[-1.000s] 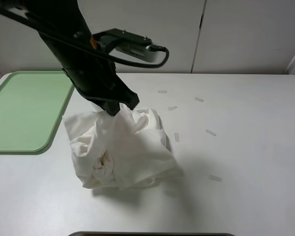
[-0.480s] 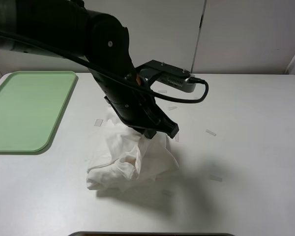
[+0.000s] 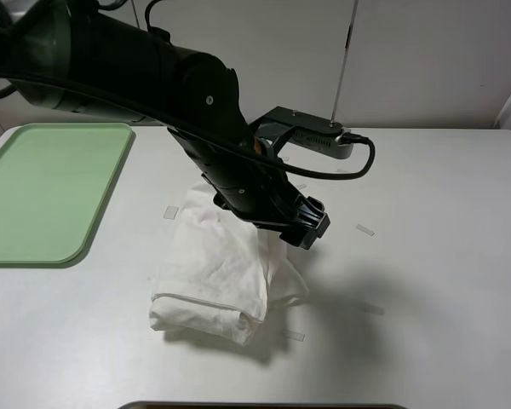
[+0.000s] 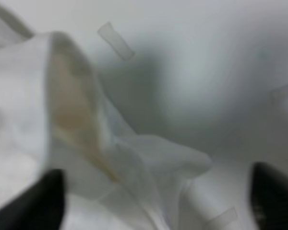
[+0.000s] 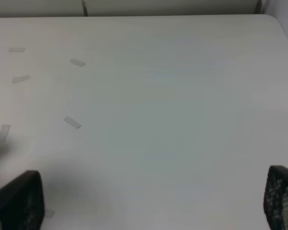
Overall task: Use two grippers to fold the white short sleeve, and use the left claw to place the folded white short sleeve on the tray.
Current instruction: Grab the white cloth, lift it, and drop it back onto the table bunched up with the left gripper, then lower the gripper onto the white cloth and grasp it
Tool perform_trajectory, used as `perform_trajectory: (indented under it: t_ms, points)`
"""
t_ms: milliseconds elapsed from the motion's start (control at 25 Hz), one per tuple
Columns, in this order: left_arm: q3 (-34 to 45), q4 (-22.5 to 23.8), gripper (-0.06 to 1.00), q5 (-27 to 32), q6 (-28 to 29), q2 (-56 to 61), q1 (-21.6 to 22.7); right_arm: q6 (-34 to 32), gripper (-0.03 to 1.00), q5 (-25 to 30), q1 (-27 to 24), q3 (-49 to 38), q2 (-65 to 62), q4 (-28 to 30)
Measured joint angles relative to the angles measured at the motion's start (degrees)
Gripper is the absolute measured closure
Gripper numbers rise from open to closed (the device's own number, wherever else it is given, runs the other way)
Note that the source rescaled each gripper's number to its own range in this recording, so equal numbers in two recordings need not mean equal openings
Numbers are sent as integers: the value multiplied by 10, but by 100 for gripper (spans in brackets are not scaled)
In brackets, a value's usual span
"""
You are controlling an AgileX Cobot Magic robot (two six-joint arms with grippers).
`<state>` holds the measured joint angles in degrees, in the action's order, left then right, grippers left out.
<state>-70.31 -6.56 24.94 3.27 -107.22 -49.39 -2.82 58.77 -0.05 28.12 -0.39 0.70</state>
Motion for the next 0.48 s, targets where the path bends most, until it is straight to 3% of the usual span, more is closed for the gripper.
perform_trajectory:
  t_ms: [80,160,480]
  points:
    - [0,-1,3,-5,0,0,0,0,-3,0,0,0,0,0]
    - [-3,-2,-3,0,0,3,0,0,-3,0,0,0,0,0]
    - [-10,22,-5,32,-9,26,27,0,-3,0,0,0,0,0]
